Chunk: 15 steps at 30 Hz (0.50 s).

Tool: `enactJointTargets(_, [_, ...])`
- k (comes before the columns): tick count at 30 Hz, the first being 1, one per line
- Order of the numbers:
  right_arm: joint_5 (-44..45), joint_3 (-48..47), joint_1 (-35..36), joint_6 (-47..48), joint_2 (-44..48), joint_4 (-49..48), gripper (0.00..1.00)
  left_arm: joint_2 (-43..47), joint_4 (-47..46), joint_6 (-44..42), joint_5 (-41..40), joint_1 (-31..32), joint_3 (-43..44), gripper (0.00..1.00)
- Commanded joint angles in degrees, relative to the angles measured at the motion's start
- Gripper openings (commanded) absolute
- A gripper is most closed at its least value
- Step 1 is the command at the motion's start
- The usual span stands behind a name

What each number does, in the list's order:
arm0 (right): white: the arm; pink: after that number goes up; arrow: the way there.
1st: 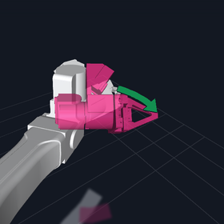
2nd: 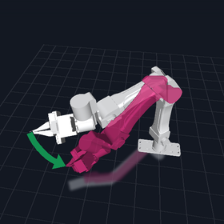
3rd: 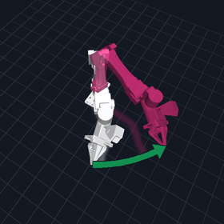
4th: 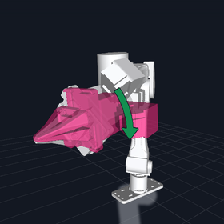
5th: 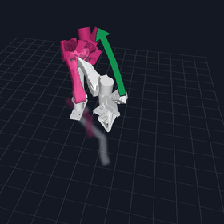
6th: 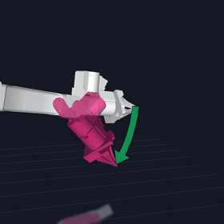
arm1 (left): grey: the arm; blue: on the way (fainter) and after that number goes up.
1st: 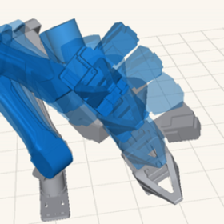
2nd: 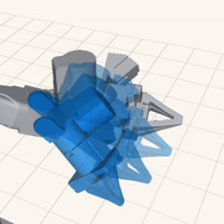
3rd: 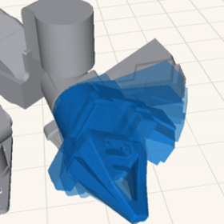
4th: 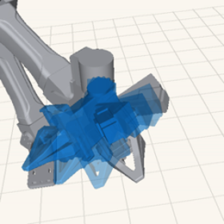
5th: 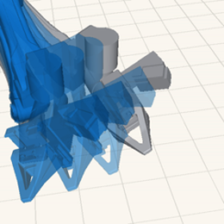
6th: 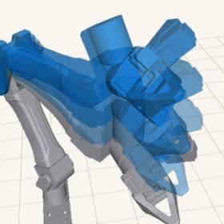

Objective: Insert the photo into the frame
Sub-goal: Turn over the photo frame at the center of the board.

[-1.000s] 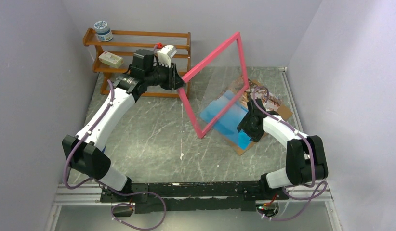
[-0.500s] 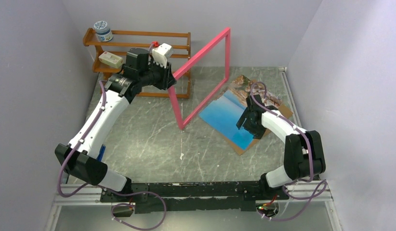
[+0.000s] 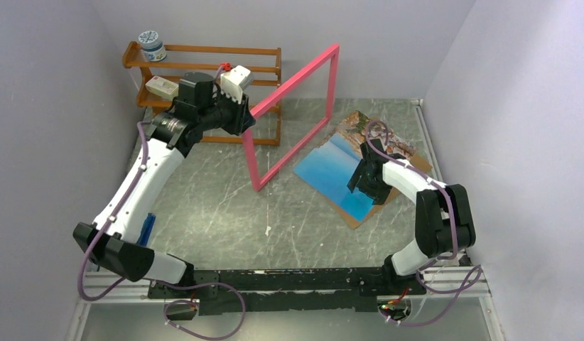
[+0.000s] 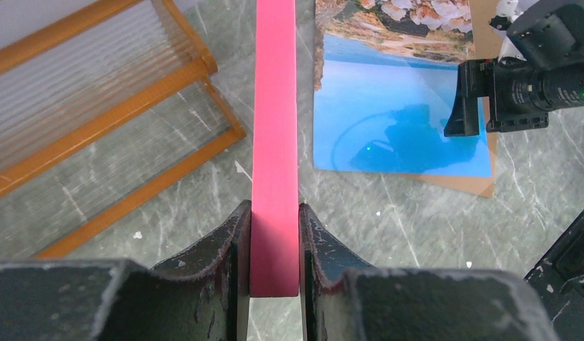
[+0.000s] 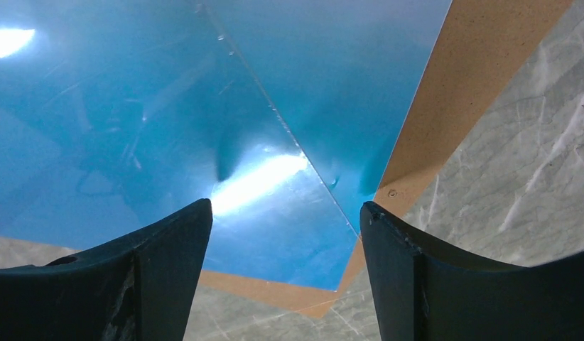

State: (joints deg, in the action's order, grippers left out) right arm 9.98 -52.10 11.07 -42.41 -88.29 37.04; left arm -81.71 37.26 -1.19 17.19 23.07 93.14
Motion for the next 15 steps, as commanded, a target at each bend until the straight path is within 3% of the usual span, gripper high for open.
enactJointTargets(1, [2.3, -0.3, 0.2, 0.5, -0.5, 0.7, 0.79, 7.0, -2.6, -4.6, 0.6, 0.0, 1.0, 0.03])
enactJointTargets(8, [1.2, -6.4, 0.2, 1.0, 0.7, 3.0, 0.76, 8.3, 0.7, -7.0, 0.9, 0.0, -1.7, 0.03])
enactJointTargets(15, [-19.7, -22.6, 0.9, -2.9, 1.3, -0.7, 0.82, 10.2, 1.1, -8.8, 0.6, 0.0, -6.3, 0.03])
